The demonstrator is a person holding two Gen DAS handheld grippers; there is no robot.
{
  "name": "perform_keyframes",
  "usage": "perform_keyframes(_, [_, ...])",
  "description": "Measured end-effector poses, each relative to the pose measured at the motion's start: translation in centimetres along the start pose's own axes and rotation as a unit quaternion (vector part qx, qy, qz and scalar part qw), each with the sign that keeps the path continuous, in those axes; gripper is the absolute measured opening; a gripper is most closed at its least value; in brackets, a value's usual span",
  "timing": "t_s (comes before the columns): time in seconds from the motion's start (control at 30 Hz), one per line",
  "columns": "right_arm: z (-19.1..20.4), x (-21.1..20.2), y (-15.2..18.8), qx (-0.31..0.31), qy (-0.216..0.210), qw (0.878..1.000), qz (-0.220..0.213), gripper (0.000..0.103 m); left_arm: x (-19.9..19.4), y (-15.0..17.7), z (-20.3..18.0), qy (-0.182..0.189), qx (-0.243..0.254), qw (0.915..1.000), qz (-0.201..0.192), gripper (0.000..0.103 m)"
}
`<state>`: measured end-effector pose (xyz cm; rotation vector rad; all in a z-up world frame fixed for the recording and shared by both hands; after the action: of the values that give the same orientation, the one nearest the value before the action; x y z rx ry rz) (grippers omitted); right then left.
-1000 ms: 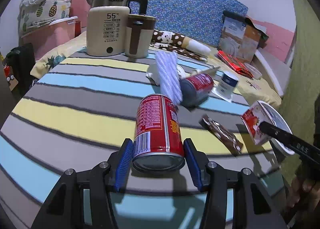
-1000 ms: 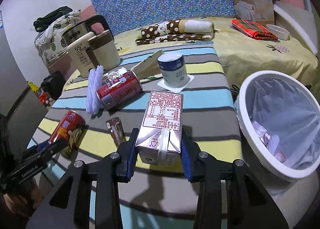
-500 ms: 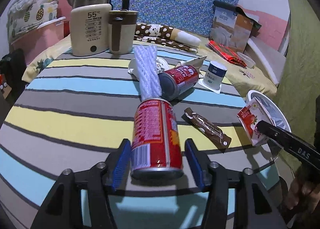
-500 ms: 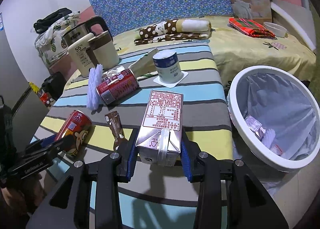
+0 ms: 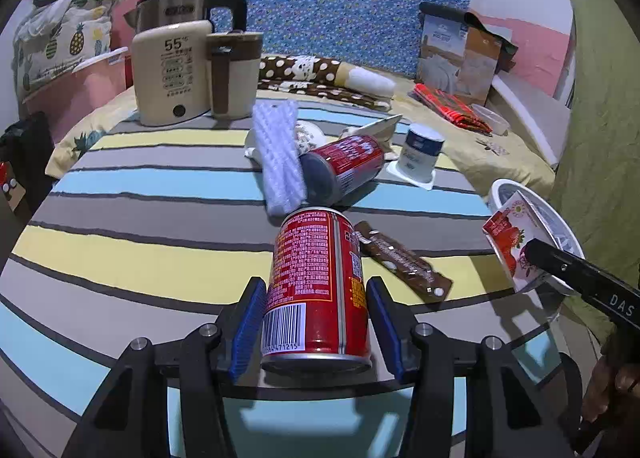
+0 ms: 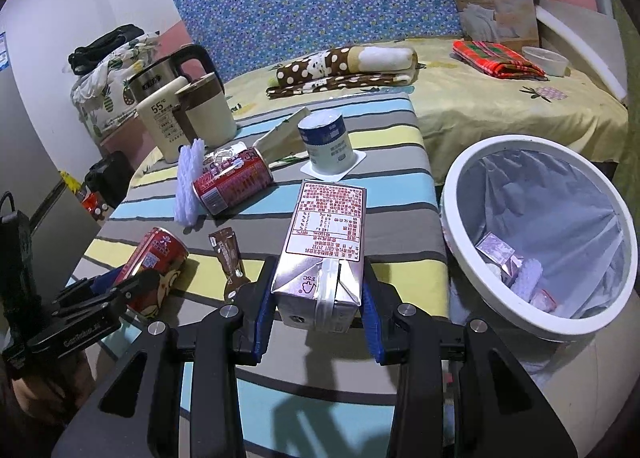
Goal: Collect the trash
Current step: 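Carry the red can and milk carton over the white bin and open both grippers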
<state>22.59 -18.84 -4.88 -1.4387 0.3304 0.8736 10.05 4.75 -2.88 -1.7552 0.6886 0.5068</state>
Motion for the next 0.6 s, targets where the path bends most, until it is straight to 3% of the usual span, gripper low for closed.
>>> perform_keyframes(0.6, [-5.2,-2.1,-0.4,0.04,0.043,0.998,-0.023,0.04,2.1,-2.7,-9.4,0.089,0.07,0.9936,-0.006,0.052])
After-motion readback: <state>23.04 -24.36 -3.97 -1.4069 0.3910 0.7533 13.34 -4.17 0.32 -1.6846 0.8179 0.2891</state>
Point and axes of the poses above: each gripper's, at about its wrist camera, not at the fingertips, and x roughly the way its jaws point, z to its left, y to its underside, the point moved 2 cm from there along x, roughly the way its jaws point, and after that the axes turned 11 degrees about y, right-handed, at the moved point
